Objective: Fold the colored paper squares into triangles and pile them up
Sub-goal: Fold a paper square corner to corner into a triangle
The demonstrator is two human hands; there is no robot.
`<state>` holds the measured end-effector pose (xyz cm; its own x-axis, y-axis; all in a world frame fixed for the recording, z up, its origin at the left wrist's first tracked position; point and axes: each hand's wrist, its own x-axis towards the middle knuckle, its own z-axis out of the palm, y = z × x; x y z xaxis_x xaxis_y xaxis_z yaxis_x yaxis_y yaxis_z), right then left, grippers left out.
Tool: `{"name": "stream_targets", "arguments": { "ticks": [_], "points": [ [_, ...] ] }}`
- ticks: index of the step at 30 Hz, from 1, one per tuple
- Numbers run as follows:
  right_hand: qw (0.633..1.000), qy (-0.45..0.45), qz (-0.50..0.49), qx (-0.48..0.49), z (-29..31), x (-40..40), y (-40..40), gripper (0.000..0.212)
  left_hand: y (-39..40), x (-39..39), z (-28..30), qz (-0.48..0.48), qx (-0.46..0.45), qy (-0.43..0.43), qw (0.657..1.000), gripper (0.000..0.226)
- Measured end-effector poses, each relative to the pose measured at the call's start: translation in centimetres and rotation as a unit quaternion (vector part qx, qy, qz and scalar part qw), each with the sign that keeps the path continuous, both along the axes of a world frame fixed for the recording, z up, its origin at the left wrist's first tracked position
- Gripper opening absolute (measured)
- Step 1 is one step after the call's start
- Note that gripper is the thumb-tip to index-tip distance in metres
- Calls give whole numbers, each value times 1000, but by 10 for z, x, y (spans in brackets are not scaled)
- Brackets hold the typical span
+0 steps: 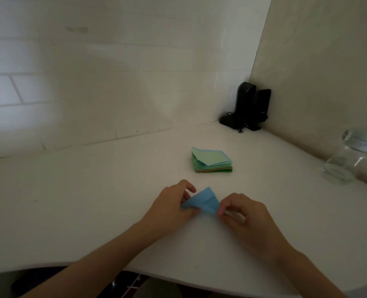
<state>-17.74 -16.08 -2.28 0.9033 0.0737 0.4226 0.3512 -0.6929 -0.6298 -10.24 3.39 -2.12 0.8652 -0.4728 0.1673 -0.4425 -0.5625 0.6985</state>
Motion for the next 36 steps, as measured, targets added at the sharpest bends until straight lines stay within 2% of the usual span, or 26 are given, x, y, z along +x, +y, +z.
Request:
{"name": "stream_targets", "arguments": {
  "ticks": [4, 7, 9, 13, 15, 19, 23, 26, 29, 32, 36],
  "points": [
    [994, 25, -52, 97, -3, 2, -1, 26, -3, 0, 1, 6, -6, 8, 1000, 21],
    [987, 18, -93, 128, -1, 5, 4, 28, -5, 0, 1, 4, 17, -11, 1000, 10],
    [983, 57, -97, 144, 2, 7, 8, 35, -7, 0, 3, 5, 14, -5, 1000, 6],
    [993, 67, -84, 52, 6, 11, 14, 15, -9, -5, 7, -36, -24, 39, 998, 8],
    [993, 81, -79, 39, 6, 10, 13, 21, -7, -7, 9, -63, -26, 31, 997, 5],
    [968, 175, -81, 158, 15, 5, 2, 18, 5, -1, 12, -48, -34, 58, 997, 14],
    [952, 225, -84, 190, 18, 6, -6, 20, 19, 5, 15, -49, -33, 96, 994, 18],
    [956, 159, -150, 193, 18, 15, -18, 15, 40, 23, 15, 17, -47, 83, 995, 23],
    [973, 68, -199, 99, 21, 37, -22, 11, 68, 53, 17, 108, -50, 62, 991, 30],
    [984, -23, -173, 19, 21, 70, -11, 4, 93, 87, 18, 202, 44, 10, 978, 34],
    [983, -62, -148, -89, 18, 110, 6, 29, 113, 122, 8, 267, 173, 10, 948, 29]
  ]
}}
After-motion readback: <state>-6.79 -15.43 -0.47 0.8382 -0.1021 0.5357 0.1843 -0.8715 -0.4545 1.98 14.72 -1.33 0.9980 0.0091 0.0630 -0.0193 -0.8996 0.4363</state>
